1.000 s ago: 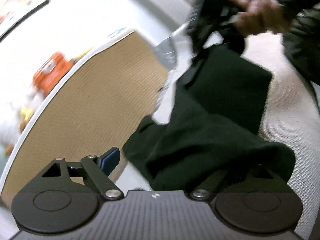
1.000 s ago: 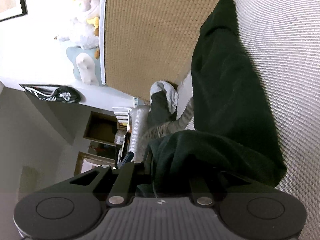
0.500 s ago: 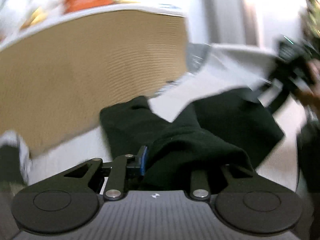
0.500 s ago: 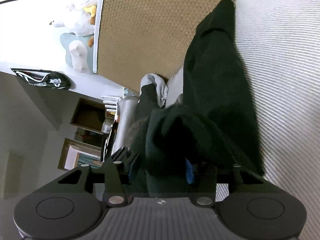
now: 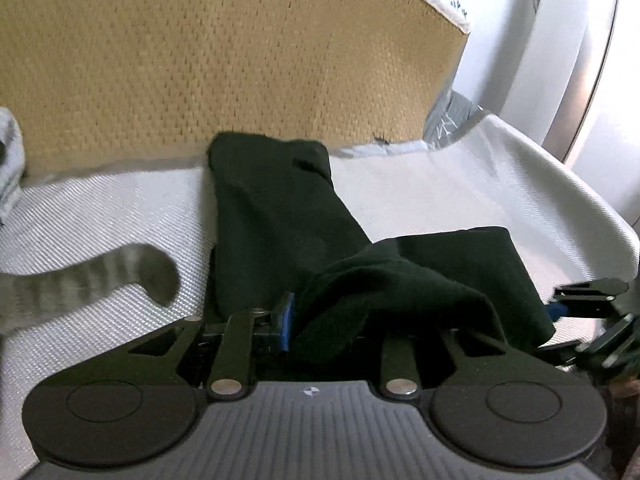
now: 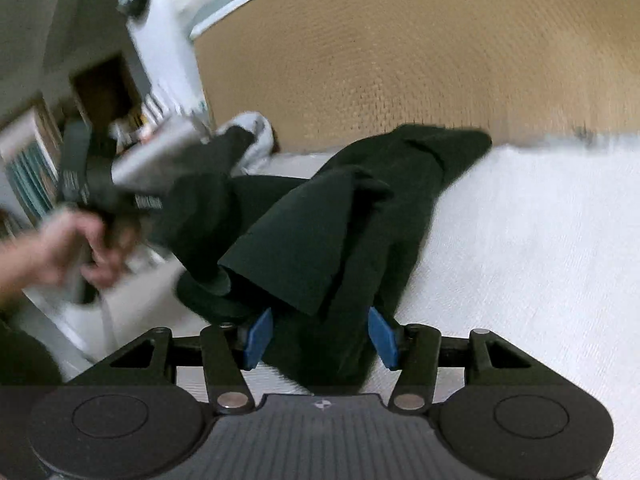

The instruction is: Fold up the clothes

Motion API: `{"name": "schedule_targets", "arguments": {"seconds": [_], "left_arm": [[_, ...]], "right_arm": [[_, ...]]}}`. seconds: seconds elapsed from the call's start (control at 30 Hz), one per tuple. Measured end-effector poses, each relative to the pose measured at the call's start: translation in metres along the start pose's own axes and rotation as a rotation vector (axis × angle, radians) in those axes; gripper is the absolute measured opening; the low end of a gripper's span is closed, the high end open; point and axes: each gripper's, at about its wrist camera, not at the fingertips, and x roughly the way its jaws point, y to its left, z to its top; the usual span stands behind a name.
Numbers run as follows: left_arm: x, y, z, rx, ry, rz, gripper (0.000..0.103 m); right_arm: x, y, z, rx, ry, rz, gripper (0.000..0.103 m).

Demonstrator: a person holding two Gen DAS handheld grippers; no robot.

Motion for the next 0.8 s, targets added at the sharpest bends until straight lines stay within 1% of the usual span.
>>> {"name": "schedule_targets", "arguments": {"seconds": [0.07, 0.17, 0.2, 0.23, 0.33, 0.4, 0.43, 0.47, 0.5, 0.53, 0.57, 0.6, 0.67, 0.73, 0.8], "left_arm": [[0.004, 0.006, 0.001, -0.006, 0.022, -0.008, 0.028], [0.010, 0.011, 0.000, -0.013, 0.044, 0.007, 0.030], [0.012, 0.013, -0.001, -0.017, 0.052, 0.010, 0.030], [0.014, 0.017, -0.002, -0.025, 0.060, 0.006, 0.030], [0.022, 0.025, -0.003, -0.040, 0.088, -0.003, 0.032], [0.029, 0.022, -0.002, 0.022, 0.121, 0.025, 0.040], [0.032, 0.020, -0.002, 0.052, 0.138, 0.039, 0.045], [0.035, 0.018, -0.001, 0.082, 0.152, 0.051, 0.045], [0.037, 0.018, 0.001, 0.103, 0.158, 0.052, 0.046], [0.036, 0.020, 0.003, 0.099, 0.154, 0.041, 0.048], [0.035, 0.022, 0.006, 0.095, 0.149, 0.030, 0.048], [0.034, 0.025, 0.009, 0.086, 0.143, 0.018, 0.048], [0.030, 0.034, 0.013, 0.027, 0.117, -0.007, 0.052], [0.027, 0.043, 0.017, -0.032, 0.091, -0.031, 0.055], [0.023, 0.052, 0.021, -0.091, 0.064, -0.056, 0.055]], "right_arm": [[0.014, 0.017, -0.002, -0.163, -0.011, -0.099, 0.057], [0.035, 0.040, -0.010, -0.436, -0.045, -0.271, 0.058], [0.039, 0.045, -0.011, -0.493, -0.061, -0.308, 0.063], [0.044, 0.050, -0.012, -0.550, -0.077, -0.345, 0.066], [0.057, 0.055, -0.008, -0.652, -0.104, -0.362, 0.067], [0.067, 0.057, -0.002, -0.735, -0.102, -0.385, 0.066], [0.071, 0.056, 0.002, -0.755, -0.098, -0.382, 0.066], [0.075, 0.055, 0.006, -0.775, -0.094, -0.378, 0.063], [0.074, 0.050, 0.014, -0.736, -0.075, -0.336, 0.060], [0.073, 0.044, 0.022, -0.697, -0.057, -0.294, 0.060], [0.071, 0.037, 0.032, -0.629, -0.054, -0.260, 0.057], [0.068, 0.029, 0.042, -0.550, -0.056, -0.229, 0.052], [0.064, 0.008, 0.064, -0.348, -0.051, -0.172, 0.051], [0.064, -0.018, 0.083, -0.145, -0.049, -0.140, 0.051], [0.068, -0.043, 0.092, 0.016, -0.034, -0.113, 0.051]]}}
